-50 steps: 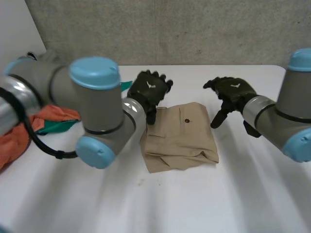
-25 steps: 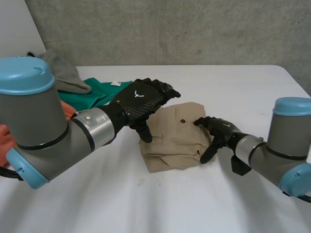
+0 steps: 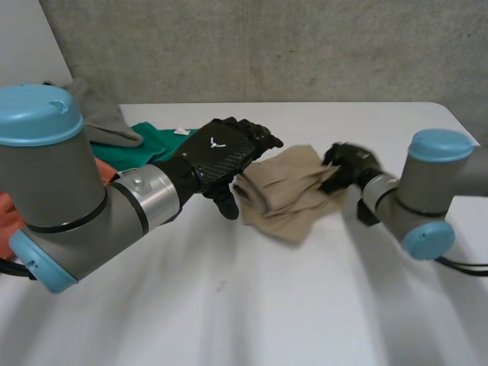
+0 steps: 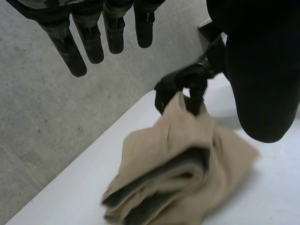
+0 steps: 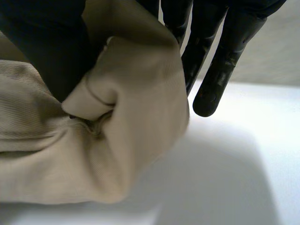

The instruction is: Fold the laundry.

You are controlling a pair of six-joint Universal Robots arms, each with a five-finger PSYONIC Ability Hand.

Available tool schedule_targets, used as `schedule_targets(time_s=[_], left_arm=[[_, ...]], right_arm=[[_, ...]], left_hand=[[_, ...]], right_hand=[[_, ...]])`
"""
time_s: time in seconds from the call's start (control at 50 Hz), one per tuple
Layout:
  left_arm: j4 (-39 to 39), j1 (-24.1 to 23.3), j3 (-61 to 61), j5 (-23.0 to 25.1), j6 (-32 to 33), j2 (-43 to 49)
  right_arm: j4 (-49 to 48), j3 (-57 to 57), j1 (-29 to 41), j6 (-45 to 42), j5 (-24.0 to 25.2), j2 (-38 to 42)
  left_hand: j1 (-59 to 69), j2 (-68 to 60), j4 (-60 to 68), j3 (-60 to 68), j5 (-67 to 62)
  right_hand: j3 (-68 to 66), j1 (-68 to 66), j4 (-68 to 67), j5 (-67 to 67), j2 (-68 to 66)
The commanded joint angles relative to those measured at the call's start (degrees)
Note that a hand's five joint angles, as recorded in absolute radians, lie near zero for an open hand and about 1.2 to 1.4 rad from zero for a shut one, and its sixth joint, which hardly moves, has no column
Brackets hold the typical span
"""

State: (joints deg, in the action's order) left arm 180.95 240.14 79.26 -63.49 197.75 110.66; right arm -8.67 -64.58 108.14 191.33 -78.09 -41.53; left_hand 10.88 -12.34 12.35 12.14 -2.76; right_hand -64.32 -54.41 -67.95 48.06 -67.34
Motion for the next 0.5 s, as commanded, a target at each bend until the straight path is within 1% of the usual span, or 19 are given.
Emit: schedule_targets(time_s=[0.02, 0.12, 0.14, 0.24, 0.3, 0.34, 0.5], left_arm=[[0.28, 0.06, -1.82, -0.05, 0.00, 0.08], [0.28, -0.20, -3.32, -0.05, -0.17, 0.08], [0.28, -0.20, -3.93, -0.05, -0.26, 0.17], [0.37, -0.38, -4.90, -0.05, -0.53, 0.70], [0.46, -0.47, -5.17, -0.05, -0.35, 0.96], [0.46, -0.47, -5.17, -0.05, -0.35, 1.05], [0.46, -0.38, -5.17, -0.14, -0.26, 2.19]], right_arm=[[2.16, 15.50, -9.42, -1.57, -6.72, 6.19], [7.35, 28.87, -13.21, -4.03, -7.16, 13.13], [9.36, 33.77, -14.70, -5.34, -7.33, 15.93], [13.33, 46.45, -18.31, -10.27, -7.60, 23.07], [13.33, 51.29, -20.85, -13.25, -8.82, 25.79], [13.16, 52.27, -22.44, -14.31, -9.36, 26.41], [12.81, 54.55, -27.45, -16.52, -7.69, 27.91]], left_hand=[[1.02, 0.44, -0.45, -0.24, 0.87], [1.02, 0.44, -0.45, -0.24, 0.87], [1.18, 0.28, -0.29, -0.08, 0.70], [1.18, 0.28, -0.29, -0.08, 0.70], [1.35, 0.11, -0.12, 0.09, 0.53], [1.35, 0.11, -0.12, 0.09, 0.53], [1.52, -0.06, 0.05, 0.26, 0.36]], right_hand=[[-15.68, -25.59, -12.05, 21.94, -12.66], [-15.68, -25.59, -12.05, 21.94, -12.66], [-15.68, -25.59, -12.05, 21.94, -12.66], [-15.68, -25.59, -12.05, 21.94, -12.66], [-15.68, -25.59, -12.05, 21.94, -12.66], [-15.68, -25.59, -12.05, 21.94, -12.66], [-15.68, -25.59, -12.05, 21.94, -12.66]])
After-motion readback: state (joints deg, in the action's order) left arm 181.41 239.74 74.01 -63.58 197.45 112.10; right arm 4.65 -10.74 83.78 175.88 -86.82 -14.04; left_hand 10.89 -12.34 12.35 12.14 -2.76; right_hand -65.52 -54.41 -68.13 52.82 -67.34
